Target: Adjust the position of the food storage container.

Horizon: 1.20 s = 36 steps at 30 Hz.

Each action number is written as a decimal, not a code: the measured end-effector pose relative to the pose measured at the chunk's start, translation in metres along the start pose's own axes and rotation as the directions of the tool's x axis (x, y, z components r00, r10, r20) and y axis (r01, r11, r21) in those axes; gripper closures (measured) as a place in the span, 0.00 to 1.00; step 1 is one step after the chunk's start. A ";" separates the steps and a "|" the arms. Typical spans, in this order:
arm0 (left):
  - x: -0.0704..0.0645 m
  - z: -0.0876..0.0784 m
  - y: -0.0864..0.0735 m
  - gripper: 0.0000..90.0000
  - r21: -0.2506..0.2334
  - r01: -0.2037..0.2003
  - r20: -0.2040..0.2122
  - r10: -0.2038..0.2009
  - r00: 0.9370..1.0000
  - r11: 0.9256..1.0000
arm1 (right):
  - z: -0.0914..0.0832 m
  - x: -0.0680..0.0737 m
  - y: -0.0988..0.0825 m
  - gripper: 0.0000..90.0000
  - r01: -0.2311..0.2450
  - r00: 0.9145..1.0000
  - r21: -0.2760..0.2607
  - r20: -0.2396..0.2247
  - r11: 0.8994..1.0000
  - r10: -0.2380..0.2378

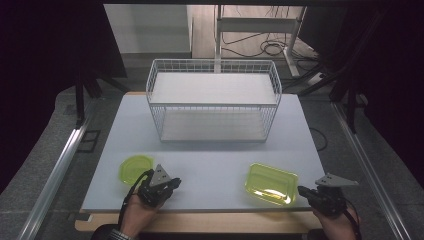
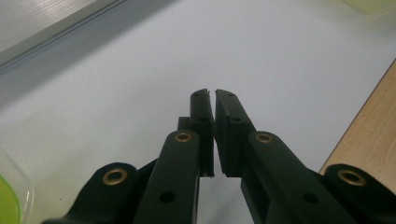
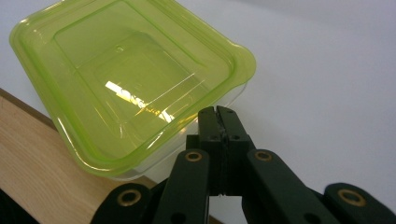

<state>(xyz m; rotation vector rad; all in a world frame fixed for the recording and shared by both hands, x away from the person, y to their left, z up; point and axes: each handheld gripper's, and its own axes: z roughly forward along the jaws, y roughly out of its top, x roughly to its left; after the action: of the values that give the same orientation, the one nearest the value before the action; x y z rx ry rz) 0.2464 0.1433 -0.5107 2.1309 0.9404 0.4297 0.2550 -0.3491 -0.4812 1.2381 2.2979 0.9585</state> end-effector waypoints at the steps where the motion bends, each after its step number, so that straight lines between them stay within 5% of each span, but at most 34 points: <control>1: 0.000 0.000 0.000 0.96 0.000 -0.001 -0.001 0.001 1.000 1.000 | 0.005 0.002 0.004 0.99 0.013 1.000 -0.001 -0.006 1.000 -0.013; 19: -0.006 0.010 0.004 0.97 0.023 -0.030 0.002 0.030 1.000 0.999 | 0.049 0.026 0.045 0.99 0.099 0.990 -0.011 -0.103 0.995 -0.099; 36: -0.007 0.012 0.003 0.96 0.035 -0.035 0.010 0.034 0.999 0.999 | 0.086 0.061 0.078 0.99 0.143 0.960 -0.013 -0.241 0.990 -0.142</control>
<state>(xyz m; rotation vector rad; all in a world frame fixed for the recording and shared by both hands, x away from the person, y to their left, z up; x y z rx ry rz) 0.2494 0.1306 -0.5163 2.1821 0.9131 0.4227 0.3179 -0.2343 -0.4860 0.9866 2.5352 1.1049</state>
